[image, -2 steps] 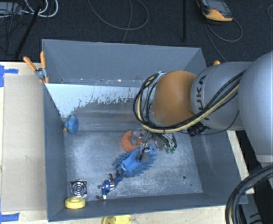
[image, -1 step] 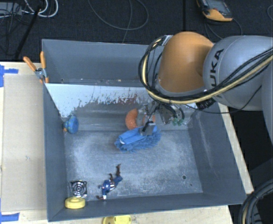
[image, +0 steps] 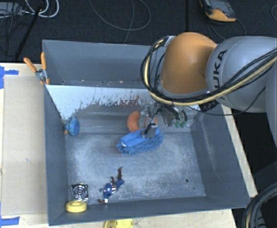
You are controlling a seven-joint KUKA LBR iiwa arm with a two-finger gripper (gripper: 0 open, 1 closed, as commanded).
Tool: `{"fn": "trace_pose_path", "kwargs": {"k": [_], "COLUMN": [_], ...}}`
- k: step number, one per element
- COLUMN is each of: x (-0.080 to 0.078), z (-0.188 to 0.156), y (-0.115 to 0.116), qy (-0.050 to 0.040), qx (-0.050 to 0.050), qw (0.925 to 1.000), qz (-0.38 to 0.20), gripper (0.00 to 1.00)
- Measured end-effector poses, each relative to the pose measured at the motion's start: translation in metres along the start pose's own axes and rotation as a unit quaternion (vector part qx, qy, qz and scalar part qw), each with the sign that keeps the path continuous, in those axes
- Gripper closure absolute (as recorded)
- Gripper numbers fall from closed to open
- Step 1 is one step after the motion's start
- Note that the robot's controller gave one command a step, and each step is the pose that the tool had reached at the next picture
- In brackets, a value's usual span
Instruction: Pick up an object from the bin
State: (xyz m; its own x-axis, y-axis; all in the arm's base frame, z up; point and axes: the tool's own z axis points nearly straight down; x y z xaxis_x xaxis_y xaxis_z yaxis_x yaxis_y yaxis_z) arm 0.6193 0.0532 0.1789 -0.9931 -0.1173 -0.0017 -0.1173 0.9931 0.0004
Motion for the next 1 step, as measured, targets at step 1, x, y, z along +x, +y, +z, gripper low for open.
{"fn": "trace_pose_path", "kwargs": {"k": [1], "x": [0.0156], "z": [-0.051], "y": [0.006], "qy": [0.0039], "qx": [0.0], "qw": [1.0], "qz": [0.001], "gripper": [1.0]}}
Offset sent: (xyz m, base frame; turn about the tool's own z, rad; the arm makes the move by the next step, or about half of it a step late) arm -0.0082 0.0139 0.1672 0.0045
